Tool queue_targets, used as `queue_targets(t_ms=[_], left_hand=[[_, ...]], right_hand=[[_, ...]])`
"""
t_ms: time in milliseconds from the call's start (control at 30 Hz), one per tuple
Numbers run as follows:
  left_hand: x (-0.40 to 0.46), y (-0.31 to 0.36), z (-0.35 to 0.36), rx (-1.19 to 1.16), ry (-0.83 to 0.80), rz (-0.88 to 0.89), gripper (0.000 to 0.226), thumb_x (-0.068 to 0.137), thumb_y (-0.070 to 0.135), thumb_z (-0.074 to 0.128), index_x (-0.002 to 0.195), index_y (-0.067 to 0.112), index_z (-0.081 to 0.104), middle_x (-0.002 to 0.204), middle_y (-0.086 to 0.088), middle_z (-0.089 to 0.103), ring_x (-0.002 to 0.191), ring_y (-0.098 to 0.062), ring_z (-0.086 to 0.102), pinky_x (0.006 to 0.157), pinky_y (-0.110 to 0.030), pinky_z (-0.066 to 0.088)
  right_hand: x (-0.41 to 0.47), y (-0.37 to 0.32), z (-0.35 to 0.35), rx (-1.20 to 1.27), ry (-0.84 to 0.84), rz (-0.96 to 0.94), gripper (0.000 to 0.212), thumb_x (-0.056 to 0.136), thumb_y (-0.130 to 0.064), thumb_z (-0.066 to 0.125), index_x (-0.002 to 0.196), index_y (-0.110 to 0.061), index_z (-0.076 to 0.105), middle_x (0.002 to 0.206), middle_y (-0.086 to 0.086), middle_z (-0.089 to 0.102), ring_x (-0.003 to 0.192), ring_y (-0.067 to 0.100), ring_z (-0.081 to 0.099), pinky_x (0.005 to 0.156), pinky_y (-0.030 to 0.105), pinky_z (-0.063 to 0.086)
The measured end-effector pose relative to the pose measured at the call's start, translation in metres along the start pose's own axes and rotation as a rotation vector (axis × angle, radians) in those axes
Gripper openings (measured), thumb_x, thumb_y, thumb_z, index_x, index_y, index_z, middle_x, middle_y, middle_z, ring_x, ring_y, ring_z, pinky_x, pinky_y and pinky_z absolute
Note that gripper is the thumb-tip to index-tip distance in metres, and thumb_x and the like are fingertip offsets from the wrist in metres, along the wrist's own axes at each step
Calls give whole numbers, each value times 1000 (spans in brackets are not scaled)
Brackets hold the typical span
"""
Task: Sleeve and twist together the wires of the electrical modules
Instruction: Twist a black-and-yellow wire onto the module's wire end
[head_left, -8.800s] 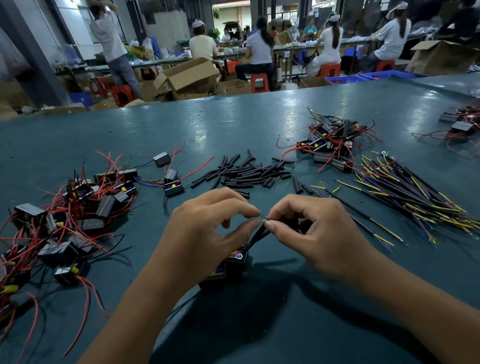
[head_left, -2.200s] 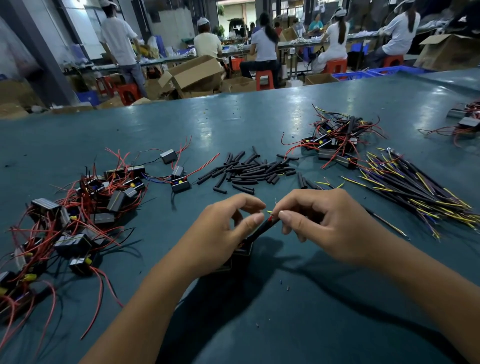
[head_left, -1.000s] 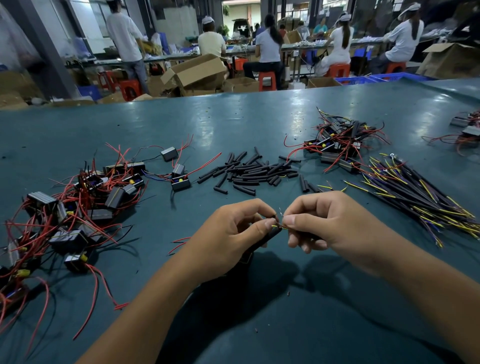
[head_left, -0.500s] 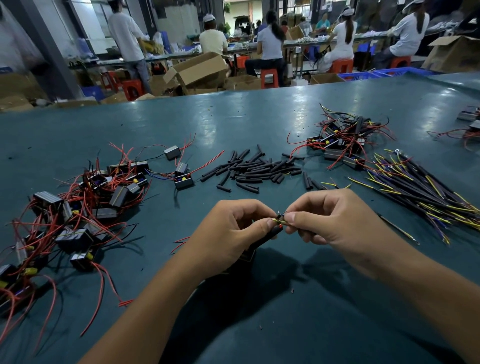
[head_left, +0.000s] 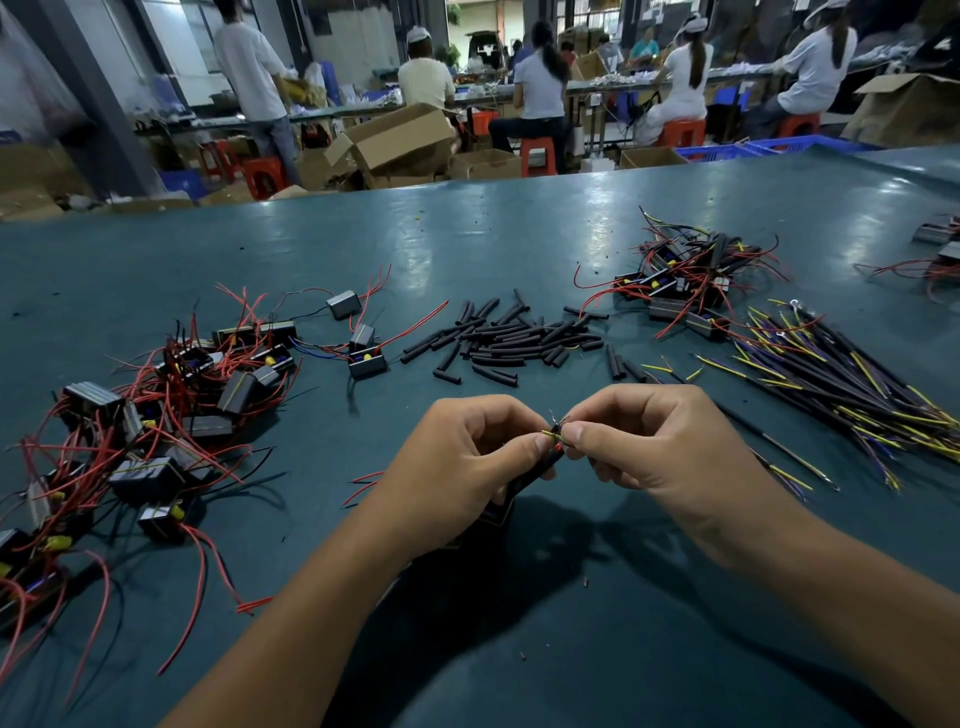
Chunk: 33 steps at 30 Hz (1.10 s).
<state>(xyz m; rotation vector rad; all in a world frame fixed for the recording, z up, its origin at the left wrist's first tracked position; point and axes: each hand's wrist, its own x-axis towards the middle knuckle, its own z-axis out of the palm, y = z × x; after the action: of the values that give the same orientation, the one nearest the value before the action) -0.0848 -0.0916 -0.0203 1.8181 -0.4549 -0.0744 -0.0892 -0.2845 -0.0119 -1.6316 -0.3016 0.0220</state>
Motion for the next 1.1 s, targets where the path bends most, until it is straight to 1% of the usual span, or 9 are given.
queue_targets(t_ms=[300,567,667,733,800,867,933,1033,1100], left_hand=[[2,-2,0,7,22,15,12,95,10,66,87,12,74,72,-6,73,49,-3,50,48,-15,40],[1,-1,1,-9,21,-16,12,94,10,66,85,9,74,74,-6,74,48,-5,49,49,-15,39],[1,-3,1,-16,5,-32,13,94,11,66,84,7,73,65,1,71,47,-5,47,49,-14,38],[1,-2,0,6,-16,-39,13,95,11,65,86,7,74,59,7,68,47,-5,48,50,-13,37],[1,-1,-2,11,12,-29,12,96,9,64,91,12,75,65,4,70,49,-8,52,52,-14,40],[0,0,-5,99,94,41,15,95,10,65,98,21,74,75,5,71,55,-13,58,55,-17,43],[-1,4,-6,287,144,180,14,95,15,66,102,25,73,86,13,70,65,-14,61,58,-18,45],[-1,10,-9,483,136,373,11,94,17,64,98,15,74,89,9,67,77,-16,60,65,-20,44],[-1,11,-10,539,119,410,12,95,18,64,94,10,74,88,3,66,79,-17,61,69,-26,47]], right_hand=[[1,4,2,-43,36,-93,12,86,-2,71,75,-8,73,62,1,66,51,5,51,49,11,39],[1,5,4,-39,20,-75,9,84,-6,73,75,-7,72,63,6,65,52,5,50,49,11,38],[3,8,5,-98,34,-100,11,85,-7,73,74,-7,70,64,11,65,55,9,50,52,18,40],[4,11,6,-145,47,-120,12,86,-7,71,74,-9,69,64,8,64,56,11,49,54,25,41],[4,13,7,-185,54,-152,13,87,-10,71,75,-12,68,62,4,63,57,10,49,54,26,40],[3,13,7,-238,51,-215,13,87,-16,72,75,-15,66,59,-7,58,54,3,46,53,18,37],[1,12,7,-292,40,-284,12,84,-21,69,74,-18,65,58,-14,56,51,0,45,53,9,34],[1,10,5,-331,29,-342,12,83,-19,68,73,-20,64,57,-19,54,50,-1,47,53,5,33],[0,9,5,-349,17,-359,12,84,-19,68,73,-22,63,57,-20,54,51,0,48,53,5,33]])
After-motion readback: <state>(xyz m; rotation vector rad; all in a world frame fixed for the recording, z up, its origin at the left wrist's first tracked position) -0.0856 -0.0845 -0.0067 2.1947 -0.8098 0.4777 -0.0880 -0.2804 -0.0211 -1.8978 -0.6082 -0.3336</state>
